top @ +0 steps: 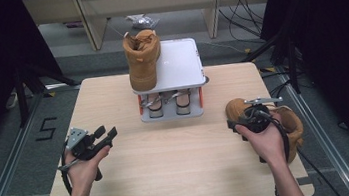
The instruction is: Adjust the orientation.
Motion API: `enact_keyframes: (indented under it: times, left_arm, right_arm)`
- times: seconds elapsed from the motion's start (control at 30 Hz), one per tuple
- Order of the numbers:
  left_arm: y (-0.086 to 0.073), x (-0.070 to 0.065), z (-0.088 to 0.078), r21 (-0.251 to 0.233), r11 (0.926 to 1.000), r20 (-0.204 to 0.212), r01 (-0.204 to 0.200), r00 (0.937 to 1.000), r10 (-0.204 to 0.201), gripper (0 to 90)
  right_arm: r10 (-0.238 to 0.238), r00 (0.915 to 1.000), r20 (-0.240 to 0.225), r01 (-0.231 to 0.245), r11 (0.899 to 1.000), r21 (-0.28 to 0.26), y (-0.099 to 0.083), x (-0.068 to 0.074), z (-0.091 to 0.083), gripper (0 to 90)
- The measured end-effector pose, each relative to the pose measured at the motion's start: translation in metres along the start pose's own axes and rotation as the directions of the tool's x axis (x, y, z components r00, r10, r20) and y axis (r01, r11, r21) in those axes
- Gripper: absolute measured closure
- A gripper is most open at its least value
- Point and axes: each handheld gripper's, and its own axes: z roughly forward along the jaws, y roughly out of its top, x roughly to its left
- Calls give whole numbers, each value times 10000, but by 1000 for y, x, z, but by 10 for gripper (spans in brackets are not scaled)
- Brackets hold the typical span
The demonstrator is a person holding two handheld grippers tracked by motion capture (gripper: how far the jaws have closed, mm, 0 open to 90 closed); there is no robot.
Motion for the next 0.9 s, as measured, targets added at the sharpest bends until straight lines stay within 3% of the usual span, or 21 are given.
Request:
enact_keyframes:
  times: [0.03, 0.1, 0.2, 0.4, 0.47, 0.53, 0.63, 0.67, 0.73, 0.77, 0.83, 0.87, 0.9]
  left_arm:
    - [1, 0, -1, -38, 10000, 14, -40, 10000, 40, 492]
    - [1, 1, -1, -7, 10000, -34, -53, 10000, 53, 492]
    - [-1, 2, 0, 61, 10000, -61, -7, 10000, 8, 492]
    - [-2, 1, 2, 99, 9999, -32, -40, 10000, 41, 492]
    - [-3, 0, 2, 113, 9999, -5, -36, 10000, 37, 492]
    - [-3, -1, 2, 159, 9999, 7, -62, 10000, 62, 492]
    - [-4, -1, 4, 132, 9999, 89, -88, 9999, 87, 492]
    - [-4, -1, 4, 116, 9999, 122, -96, 9999, 95, 492]
    - [-4, -2, 3, 201, 9998, 58, -80, 10000, 79, 492]
    - [-4, -2, 4, 192, 9998, 67, -79, 9999, 78, 492]
    - [-5, -2, 4, 203, 9998, 82, -62, 9999, 61, 492]
    - [-5, -2, 4, 236, 9997, 96, -51, 9999, 49, 492]
    - [-6, -2, 5, 258, 9997, 110, -23, 9999, 21, 492]
  right_arm:
    - [16, 9999, 157, -16, 10000, 33, 3, -2, -4, 528]
    - [-394, 9990, 187, 394, 9992, -10, 9, -11, -12, 529]
    - [193, 9981, 588, -204, 9996, 182, 18, -18, -21, 529]
    - [133, 9931, 1162, -178, 9992, 371, 29, -39, -36, 527]
    - [542, 9893, 1357, -612, 9970, 483, 30, -42, -43, 526]
    - [278, 9890, 1455, -350, 9983, 473, 32, -53, -49, 522]
    - [353, 9826, 1824, -469, 9971, 596, 34, -64, -61, 511]
    - [946, 9741, 2055, -1113, 9912, 712, 34, -65, -64, 511]
    - [715, 9712, 2271, -916, 9926, 792, 34, -75, -70, 509]
    - [1057, 9656, 2376, -1289, 9880, 846, 33, -77, -73, 506]
    - [903, 9633, 2527, -1211, 9866, 1093, 32, -87, -77, 496]
    - [352, 9689, 2448, -697, 9886, 1335, 30, -95, -78, 493]
    - [298, 9697, 2427, -668, 9870, 1459, 29, -100, -78, 488]
